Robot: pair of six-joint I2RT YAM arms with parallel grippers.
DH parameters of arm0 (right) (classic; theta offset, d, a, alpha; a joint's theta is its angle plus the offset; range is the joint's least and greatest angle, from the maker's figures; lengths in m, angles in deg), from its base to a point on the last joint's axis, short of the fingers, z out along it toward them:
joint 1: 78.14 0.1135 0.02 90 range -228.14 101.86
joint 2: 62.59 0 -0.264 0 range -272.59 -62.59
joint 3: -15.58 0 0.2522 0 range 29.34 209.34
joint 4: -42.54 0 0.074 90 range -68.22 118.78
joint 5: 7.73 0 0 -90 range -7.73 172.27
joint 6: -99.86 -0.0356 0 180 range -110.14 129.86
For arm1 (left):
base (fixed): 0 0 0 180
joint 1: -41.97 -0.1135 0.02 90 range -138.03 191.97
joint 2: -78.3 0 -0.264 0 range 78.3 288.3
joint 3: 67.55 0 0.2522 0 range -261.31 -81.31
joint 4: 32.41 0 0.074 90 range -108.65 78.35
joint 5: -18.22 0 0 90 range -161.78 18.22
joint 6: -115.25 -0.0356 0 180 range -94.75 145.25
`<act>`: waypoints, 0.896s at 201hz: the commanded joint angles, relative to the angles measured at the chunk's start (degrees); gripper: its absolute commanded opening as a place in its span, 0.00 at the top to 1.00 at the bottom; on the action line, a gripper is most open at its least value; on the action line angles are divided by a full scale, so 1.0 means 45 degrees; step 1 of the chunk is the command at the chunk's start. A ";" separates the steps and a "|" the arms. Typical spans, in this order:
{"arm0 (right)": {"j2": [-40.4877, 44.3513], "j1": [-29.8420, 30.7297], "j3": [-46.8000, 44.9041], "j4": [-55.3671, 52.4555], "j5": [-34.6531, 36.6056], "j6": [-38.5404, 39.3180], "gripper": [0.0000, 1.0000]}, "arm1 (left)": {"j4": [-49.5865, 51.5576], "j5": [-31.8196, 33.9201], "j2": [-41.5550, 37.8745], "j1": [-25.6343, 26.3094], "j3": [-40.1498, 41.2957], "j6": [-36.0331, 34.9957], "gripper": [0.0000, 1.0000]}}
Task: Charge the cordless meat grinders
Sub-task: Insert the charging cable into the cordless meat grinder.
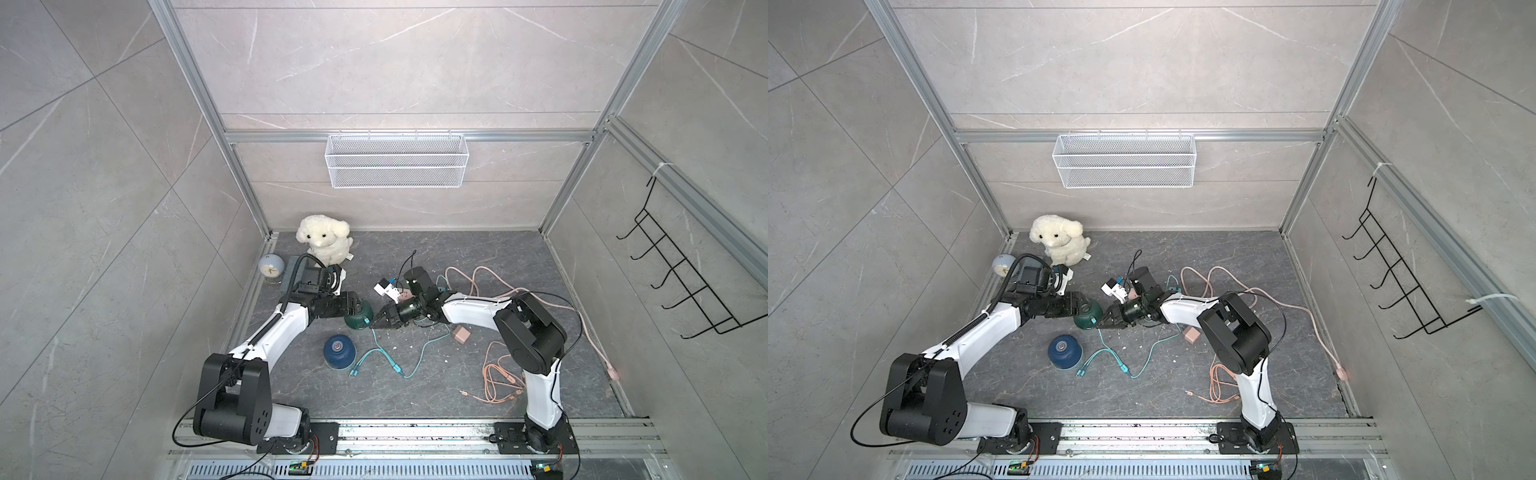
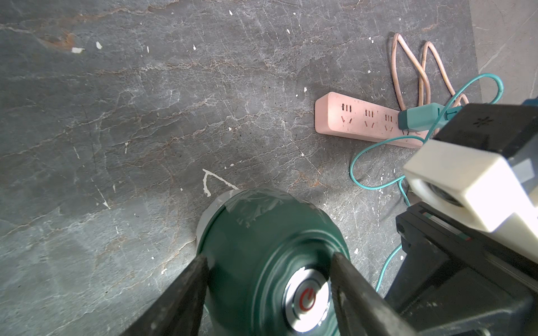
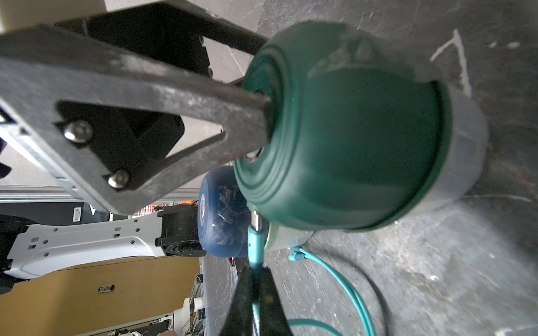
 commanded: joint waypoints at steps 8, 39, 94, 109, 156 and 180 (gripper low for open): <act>-0.0217 -0.0025 0.0605 0.0157 0.0009 -0.0056 1.00 | 0.0471 -0.0160 -0.0061 -0.0001 0.0168 0.0037 0.32; -0.0217 -0.0007 0.0684 0.0194 0.0033 -0.0118 1.00 | 0.0466 -0.0233 -0.0061 0.0003 0.0177 0.0036 0.32; -0.0403 -0.0013 0.0470 0.0811 0.0184 -0.0761 1.00 | 0.0433 -0.0313 -0.0119 -0.0010 0.0245 0.0003 0.32; -0.0343 -0.0015 0.0505 0.0878 0.0221 -0.0950 1.00 | 0.0422 -0.0440 -0.0119 0.0006 0.0265 -0.0026 0.32; -0.0401 -0.0113 0.0940 0.0374 0.0282 -0.1072 1.00 | 0.0298 -0.0725 -0.0195 0.0124 0.0352 -0.0164 0.32; -0.0495 -0.0188 0.1118 0.0037 0.0234 -0.0962 1.00 | 0.0208 -0.1006 -0.0275 0.0204 0.0419 -0.0297 0.32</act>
